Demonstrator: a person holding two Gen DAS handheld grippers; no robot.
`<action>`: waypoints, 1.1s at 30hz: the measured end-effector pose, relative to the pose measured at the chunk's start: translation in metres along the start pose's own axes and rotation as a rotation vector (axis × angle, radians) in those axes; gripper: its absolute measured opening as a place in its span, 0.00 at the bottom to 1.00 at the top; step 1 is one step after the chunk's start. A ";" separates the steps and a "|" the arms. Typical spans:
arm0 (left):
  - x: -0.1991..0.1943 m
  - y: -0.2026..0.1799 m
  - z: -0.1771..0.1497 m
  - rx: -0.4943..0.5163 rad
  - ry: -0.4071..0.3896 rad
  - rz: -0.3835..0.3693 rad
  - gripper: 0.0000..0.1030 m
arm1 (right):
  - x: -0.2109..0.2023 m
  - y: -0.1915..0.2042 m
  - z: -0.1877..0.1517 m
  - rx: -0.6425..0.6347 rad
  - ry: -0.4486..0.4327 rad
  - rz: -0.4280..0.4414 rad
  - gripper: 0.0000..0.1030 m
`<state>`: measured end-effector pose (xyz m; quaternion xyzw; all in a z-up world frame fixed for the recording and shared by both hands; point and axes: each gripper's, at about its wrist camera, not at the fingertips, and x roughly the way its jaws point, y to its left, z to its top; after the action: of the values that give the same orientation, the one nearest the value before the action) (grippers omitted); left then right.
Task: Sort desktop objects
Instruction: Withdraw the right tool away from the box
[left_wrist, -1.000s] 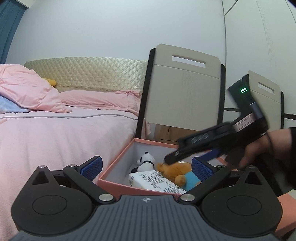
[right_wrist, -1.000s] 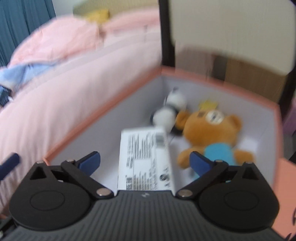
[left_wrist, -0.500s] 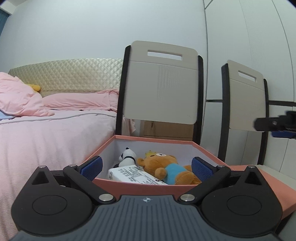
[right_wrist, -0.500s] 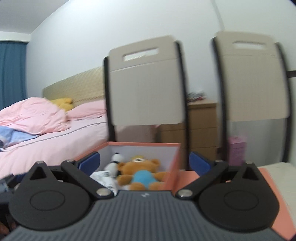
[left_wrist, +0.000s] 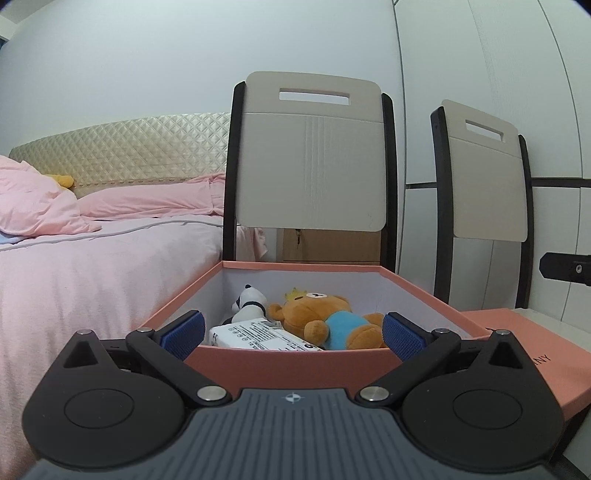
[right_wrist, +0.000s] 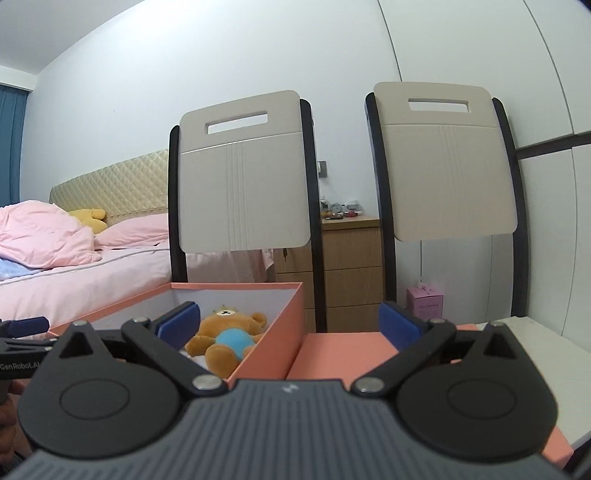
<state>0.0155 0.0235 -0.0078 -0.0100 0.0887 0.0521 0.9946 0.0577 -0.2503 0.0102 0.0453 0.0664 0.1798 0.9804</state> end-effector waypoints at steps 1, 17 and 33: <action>0.000 0.000 0.000 0.000 0.000 -0.002 1.00 | -0.002 0.000 0.000 0.007 -0.001 0.003 1.00; 0.002 -0.011 -0.006 0.009 0.018 -0.029 1.00 | -0.022 -0.006 0.002 -0.003 -0.021 -0.038 1.00; -0.006 -0.029 -0.010 0.002 0.112 -0.081 1.00 | -0.046 -0.045 0.020 -0.014 0.026 -0.023 1.00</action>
<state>0.0107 -0.0065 -0.0164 -0.0153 0.1437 0.0112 0.9894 0.0333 -0.3101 0.0300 0.0352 0.0781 0.1694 0.9818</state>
